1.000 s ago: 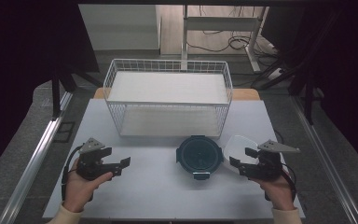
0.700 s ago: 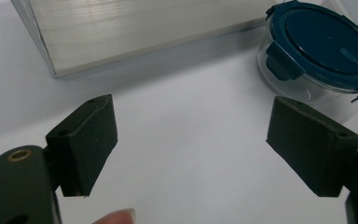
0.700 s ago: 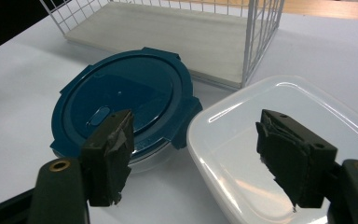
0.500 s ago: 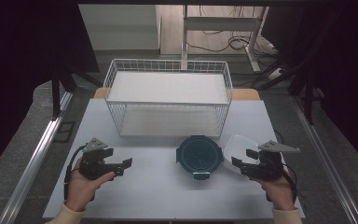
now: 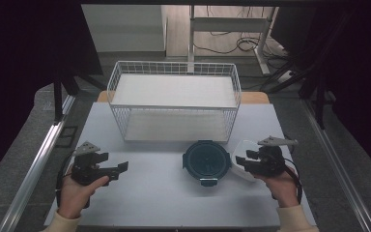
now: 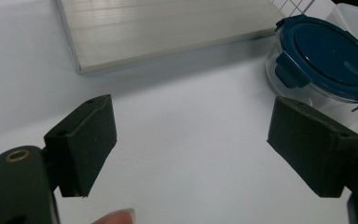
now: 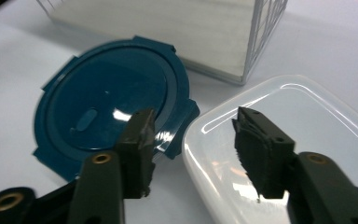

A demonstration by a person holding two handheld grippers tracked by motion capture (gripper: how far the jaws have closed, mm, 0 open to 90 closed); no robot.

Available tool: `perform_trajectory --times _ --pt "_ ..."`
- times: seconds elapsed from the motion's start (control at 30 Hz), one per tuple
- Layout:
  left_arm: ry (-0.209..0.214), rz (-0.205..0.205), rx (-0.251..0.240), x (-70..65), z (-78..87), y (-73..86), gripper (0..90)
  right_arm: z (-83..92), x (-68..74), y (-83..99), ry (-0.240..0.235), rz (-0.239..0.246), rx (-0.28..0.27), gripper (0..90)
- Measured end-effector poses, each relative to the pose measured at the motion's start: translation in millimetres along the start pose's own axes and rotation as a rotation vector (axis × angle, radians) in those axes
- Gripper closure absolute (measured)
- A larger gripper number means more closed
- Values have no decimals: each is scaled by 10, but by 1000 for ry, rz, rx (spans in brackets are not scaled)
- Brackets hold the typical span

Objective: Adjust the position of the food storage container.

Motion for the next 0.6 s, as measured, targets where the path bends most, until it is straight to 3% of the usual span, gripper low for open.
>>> perform_trajectory --times 0.13,0.27,0.4,0.6 --pt "7 -6 8 11 10 17 148 -129 11 -121 26 26 72 608" --pt "8 -2 1 31 48 14 148 -206 40 -205 38 48 103 681" --pt "9 -9 6 23 39 23 148 -334 35 -329 58 61 162 818" --pt "12 -12 22 21 15 44 146 -477 -19 -379 78 85 213 892"
Point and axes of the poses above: each handheld gripper's, and its own axes: z roughly backward along the jaws, y roughly out of its underside, x roughly to its left, the point moved 10 cm from there along -z, roughly forward along the jaws, and after that the axes turned 9 degrees about x, right-handed, at the moved point
